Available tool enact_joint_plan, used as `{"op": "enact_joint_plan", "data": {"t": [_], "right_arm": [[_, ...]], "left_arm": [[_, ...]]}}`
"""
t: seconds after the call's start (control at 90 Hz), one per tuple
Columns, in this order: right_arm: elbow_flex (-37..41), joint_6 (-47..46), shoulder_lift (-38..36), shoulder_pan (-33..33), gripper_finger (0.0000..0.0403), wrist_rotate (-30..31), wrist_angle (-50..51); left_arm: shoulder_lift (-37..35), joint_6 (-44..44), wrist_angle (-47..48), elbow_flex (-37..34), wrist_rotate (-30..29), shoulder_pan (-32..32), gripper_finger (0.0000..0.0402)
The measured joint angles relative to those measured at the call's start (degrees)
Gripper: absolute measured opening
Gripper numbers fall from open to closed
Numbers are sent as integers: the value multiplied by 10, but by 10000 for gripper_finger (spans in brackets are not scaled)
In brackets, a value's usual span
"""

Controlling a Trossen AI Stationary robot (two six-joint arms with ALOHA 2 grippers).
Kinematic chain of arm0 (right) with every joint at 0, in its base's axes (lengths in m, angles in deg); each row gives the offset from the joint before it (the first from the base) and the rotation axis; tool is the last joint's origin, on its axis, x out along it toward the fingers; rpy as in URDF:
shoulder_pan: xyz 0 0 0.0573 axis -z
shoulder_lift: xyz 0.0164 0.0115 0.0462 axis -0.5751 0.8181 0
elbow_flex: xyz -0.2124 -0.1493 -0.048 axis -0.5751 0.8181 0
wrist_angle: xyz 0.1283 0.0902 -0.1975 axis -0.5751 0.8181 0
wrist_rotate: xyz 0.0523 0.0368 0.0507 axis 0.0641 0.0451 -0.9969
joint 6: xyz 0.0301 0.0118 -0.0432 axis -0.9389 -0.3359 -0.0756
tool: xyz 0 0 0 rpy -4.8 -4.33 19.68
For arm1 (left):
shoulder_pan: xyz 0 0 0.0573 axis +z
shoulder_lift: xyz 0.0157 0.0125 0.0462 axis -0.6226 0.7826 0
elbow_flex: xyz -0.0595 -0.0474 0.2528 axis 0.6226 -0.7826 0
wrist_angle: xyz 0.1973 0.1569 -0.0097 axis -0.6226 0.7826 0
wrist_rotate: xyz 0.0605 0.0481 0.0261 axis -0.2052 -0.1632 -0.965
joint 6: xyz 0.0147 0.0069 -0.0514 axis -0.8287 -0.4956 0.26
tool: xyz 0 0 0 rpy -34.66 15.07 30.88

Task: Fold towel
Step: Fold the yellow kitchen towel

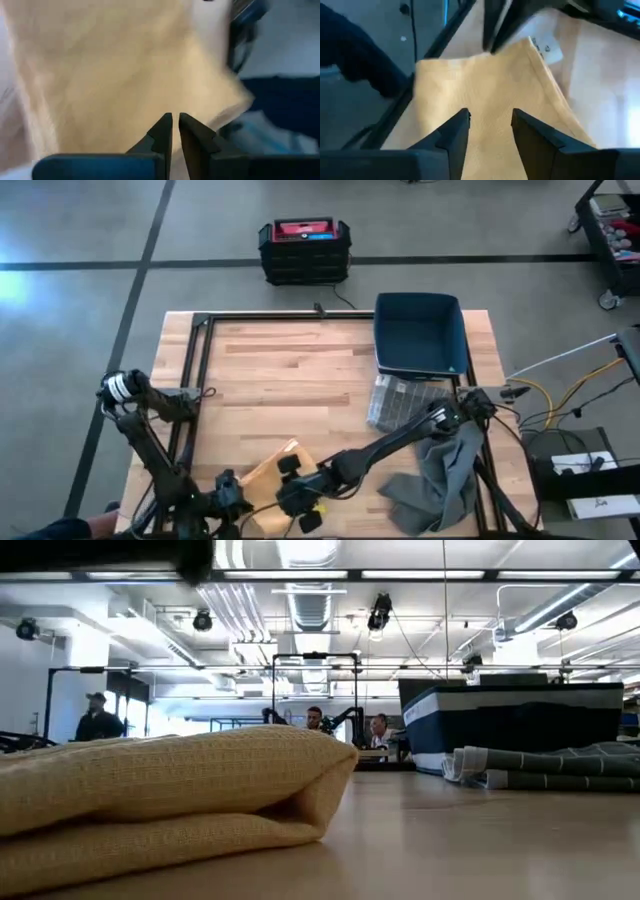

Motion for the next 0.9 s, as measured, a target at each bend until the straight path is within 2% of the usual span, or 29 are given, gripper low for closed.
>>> {"op": "enact_joint_plan", "data": {"t": [0.078, 0.167, 0.278, 0.411, 0.511, 0.7, 0.789, 0.9], "right_arm": [[16, 8, -2, 0, 124, -4, 42], [53, 9, 2, -1, 116, -5, 46], [117, -4, -1, -1, 104, -5, -38], [191, -31, -4, -1, 91, -3, -130], [226, -37, -12, -1, 82, 0, -150], [232, -36, -36, 0, 67, -1, -116], [230, -13, -69, 0, 62, 0, -73], [236, 4, -122, 8, 55, 10, -79]], "left_arm": [[8, -42, -51, 0, -35, 7, 20], [34, -66, -94, -5, -34, 23, 20], [75, -76, -130, -6, 14, 41, 20], [119, -58, -141, -6, 102, 44, 20], [135, -15, -136, -5, 113, 36, 20], [141, 8, -126, -4, 100, 28, 20], [138, 9, -124, -5, 100, 27, 20], [133, 9, -121, -5, 101, 26, 20]]}}
